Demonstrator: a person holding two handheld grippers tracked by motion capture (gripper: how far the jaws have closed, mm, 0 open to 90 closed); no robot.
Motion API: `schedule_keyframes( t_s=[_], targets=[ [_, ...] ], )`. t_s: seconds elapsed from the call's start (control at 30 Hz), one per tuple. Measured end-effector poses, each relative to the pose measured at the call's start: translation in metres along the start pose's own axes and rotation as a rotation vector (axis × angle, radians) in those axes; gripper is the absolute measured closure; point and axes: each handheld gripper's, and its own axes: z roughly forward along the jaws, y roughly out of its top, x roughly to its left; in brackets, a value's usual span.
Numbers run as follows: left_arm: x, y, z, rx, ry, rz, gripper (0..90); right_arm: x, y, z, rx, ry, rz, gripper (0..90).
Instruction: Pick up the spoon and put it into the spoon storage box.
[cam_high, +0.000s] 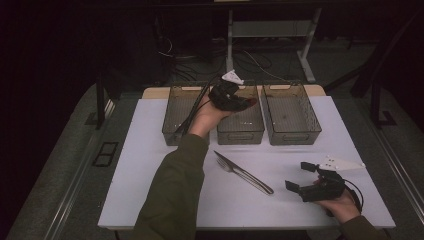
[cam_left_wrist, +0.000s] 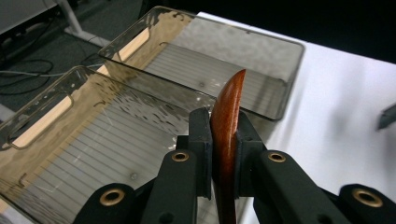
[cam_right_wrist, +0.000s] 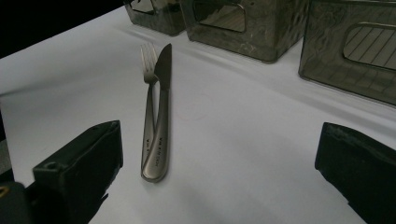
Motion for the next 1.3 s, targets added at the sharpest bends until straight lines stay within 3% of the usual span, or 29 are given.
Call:
schedule_keyframes(
  t_s=[0.37,0.5,0.7,0.97,1.1,1.3],
  targets=[
    [0.021,0.01,0.042,0.015,0.045,-0.079,80.6,-0.001,0.001,-0.002,-0.013,0.012,0.011,1.2],
    [0.022,0.008,0.055,0.032,0.053,-0.072,80.6,-0.001,0.001,-0.002,-0.018,0.016,0.004,1.2],
    [0.023,0.002,0.072,0.058,0.062,-0.094,80.5,-0.001,0.001,-0.002,-0.021,0.017,-0.001,1.2],
    [0.027,-0.005,0.081,0.098,0.101,-0.143,80.2,-0.001,0.001,-0.002,-0.019,0.02,0.004,1.2],
    [0.029,-0.007,0.085,0.125,0.128,-0.151,77.5,-0.001,0.001,-0.002,-0.021,0.02,0.003,1.2],
    [0.028,-0.006,0.082,0.119,0.137,-0.145,69.7,-0.002,0.002,-0.003,-0.024,0.02,-0.001,1.2]
  ],
)
